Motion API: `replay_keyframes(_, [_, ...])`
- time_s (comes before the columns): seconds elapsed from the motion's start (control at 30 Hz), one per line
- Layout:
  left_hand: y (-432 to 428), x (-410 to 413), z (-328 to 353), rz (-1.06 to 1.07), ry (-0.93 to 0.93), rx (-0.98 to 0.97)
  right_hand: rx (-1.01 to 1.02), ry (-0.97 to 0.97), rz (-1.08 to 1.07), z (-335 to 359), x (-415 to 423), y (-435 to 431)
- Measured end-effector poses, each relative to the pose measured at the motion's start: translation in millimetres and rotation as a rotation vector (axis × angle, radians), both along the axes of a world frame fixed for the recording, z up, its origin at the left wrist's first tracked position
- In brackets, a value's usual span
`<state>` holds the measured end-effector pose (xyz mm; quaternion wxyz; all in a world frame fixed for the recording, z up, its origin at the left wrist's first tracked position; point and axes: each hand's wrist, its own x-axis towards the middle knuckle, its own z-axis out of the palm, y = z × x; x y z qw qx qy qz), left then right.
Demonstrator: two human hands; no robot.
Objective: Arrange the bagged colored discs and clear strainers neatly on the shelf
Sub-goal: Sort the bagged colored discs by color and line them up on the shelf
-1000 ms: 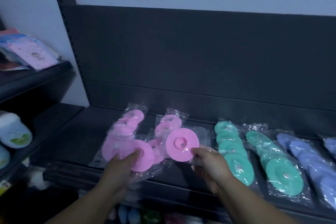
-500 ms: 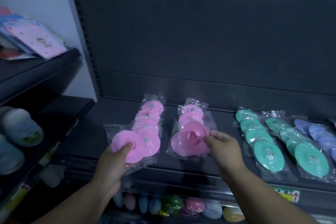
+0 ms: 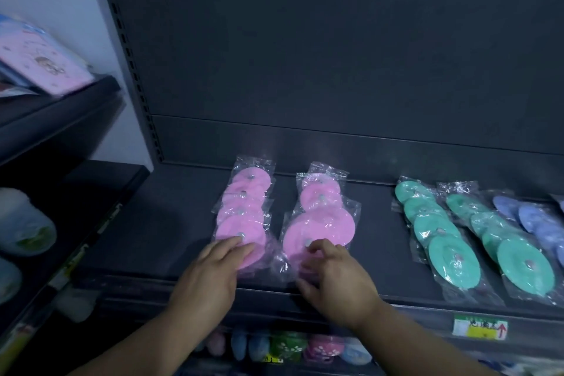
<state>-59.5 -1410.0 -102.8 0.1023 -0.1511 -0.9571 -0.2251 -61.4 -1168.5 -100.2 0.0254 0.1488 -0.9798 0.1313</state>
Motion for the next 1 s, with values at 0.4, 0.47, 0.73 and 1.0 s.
replay_keyframes(0.4, [4,-15,-13,-0.066,-0.262,-0.326,0.107,-0.136,-0.042,-12,-29,12])
replay_keyframes(0.47, [5,-19,-11,-0.024,-0.234,-0.229,0.094,-0.141,-0.044,-15,-28,13])
replay_keyframes(0.73, [-15,-36,-11,-0.122,-0.392,-0.244,-0.018,-0.135,-0.088,-16,-16,15])
replay_keyframes(1.0, [-20,-50,-37,-0.053,-0.086,-0.01,-0.031,-0.197,-0.206,-13,16,10])
